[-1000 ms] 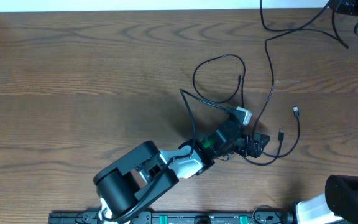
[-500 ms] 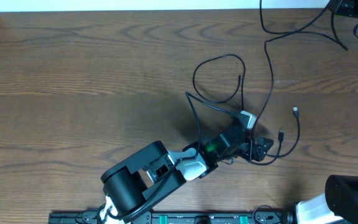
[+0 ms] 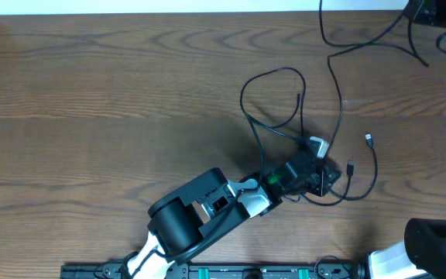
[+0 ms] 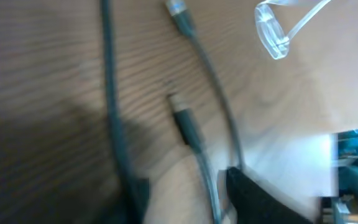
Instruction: Untangle cables
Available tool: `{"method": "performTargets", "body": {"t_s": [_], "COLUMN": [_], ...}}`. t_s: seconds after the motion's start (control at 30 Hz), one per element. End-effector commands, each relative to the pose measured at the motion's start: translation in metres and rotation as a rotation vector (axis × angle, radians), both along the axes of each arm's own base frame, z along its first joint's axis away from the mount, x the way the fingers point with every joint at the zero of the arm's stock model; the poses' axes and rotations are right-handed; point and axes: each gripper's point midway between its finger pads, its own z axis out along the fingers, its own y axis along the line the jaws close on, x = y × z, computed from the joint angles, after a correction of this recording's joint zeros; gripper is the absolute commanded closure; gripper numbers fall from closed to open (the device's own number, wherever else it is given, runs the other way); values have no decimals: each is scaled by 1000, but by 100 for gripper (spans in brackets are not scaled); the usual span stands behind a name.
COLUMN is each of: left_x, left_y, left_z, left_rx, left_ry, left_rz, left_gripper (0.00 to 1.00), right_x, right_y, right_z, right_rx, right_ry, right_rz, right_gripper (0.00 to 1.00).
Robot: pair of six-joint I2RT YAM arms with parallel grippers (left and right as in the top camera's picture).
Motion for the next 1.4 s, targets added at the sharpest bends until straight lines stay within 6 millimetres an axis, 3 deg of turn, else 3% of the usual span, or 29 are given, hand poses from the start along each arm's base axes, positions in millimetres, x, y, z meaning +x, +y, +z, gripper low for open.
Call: {"method": "performTargets", "body": {"t_s": [0.0,0.13,0.23,0.37,0.57,0.7,0.77,0.9,1.1,1.27,1.37], "left_x": [1,22,46,75,104,112,119,139,163,172,174], "left_y": [0,23,45,63,88,99,106,125,152,164,166], "left_z": [-6,-11,0,42,115,143,148,147,147,146,146], "left_rx": [10,54,53,-34,-146,-188,-209,-272,-397,-496,-525], "left_ry": [18,74,101,77,-18,-51,-26,103,302,457,504], "left_rz": [-14,24,70,94,166,202,248,392,600,699,723], "left_gripper": [92,92,92,92,92,93,92,92,92,92,92], "right_x": [-11,-29,-54,-80,-80,-73,-74,-79,-81,-78,-79], "right_y": [-1,-12,-13,-10,10,35,53,66,98,110,125], "right_z": [-2,-35,-68,-111,-167,-203,-219,-250,-274,-299,-304], "right_rx": [4,-30,-36,-1,79,121,145,129,118,66,73], "right_ry": [28,183,355,577,757,803,818,857,799,747,709], "right_rz": [-15,-76,-81,-96,-9,129,232,307,518,599,668], "right_gripper": [99,99,99,99,99,99,99,99,99,99,99]}}
